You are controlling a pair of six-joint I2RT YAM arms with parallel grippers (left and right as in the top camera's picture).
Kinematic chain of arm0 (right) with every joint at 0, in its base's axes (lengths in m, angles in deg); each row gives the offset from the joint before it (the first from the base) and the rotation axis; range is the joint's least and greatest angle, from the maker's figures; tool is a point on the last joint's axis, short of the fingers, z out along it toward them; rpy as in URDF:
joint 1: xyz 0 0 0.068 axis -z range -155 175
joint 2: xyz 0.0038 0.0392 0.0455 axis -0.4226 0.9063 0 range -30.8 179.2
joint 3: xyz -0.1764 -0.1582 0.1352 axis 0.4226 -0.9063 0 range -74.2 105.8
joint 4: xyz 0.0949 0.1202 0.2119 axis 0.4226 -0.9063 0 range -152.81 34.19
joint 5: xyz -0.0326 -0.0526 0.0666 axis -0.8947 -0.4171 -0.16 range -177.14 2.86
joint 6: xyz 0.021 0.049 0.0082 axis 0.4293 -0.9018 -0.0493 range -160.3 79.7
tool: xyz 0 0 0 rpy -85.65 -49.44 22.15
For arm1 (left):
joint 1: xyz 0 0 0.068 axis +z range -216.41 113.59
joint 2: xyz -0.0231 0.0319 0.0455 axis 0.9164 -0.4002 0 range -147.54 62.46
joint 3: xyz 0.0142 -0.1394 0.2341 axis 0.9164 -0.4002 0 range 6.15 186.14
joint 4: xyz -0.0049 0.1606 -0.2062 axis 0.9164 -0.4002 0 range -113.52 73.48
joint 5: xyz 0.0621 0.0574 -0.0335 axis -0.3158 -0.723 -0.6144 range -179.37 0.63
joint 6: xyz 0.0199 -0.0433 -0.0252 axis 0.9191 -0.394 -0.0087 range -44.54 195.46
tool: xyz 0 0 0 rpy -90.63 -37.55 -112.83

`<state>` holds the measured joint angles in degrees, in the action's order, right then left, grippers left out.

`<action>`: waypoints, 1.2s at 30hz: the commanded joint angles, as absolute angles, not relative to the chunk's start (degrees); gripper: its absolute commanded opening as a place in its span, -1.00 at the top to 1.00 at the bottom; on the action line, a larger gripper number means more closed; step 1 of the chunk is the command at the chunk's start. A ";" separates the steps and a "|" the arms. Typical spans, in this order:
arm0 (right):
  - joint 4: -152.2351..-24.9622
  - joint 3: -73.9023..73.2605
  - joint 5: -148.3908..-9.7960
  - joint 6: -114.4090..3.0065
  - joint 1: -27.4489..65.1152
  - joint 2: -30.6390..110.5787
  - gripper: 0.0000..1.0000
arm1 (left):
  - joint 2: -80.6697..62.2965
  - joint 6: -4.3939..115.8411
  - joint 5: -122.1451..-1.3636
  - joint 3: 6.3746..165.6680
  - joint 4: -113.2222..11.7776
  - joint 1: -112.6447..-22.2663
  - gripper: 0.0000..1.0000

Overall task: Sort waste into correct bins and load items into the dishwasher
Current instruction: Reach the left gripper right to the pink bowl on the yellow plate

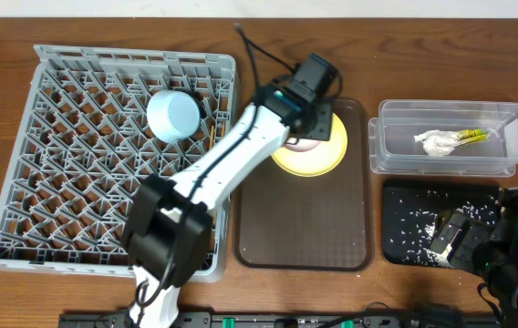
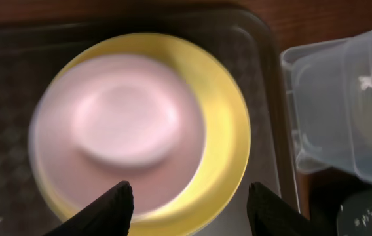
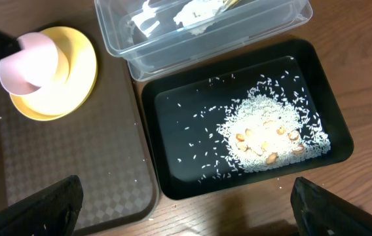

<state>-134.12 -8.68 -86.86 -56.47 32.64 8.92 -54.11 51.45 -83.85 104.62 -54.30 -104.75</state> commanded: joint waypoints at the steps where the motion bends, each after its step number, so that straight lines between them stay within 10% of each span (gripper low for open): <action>1: -134.09 -8.44 -86.84 -56.99 32.90 8.94 -0.98 | -56.61 52.04 -86.28 104.99 -51.85 -106.15 -0.14; 21: -134.49 -8.44 -86.86 -56.99 32.90 8.94 -0.98 | -64.98 52.91 -91.81 104.91 -49.79 -107.95 0.33; 23: -134.49 -8.44 -86.86 -56.99 32.90 8.94 -0.98 | -64.04 52.91 -91.81 104.91 -49.82 -107.88 0.83; 36: -134.51 -8.44 -86.86 -56.99 32.90 8.94 -0.99 | -51.97 52.94 -90.93 104.91 -54.71 -107.16 0.85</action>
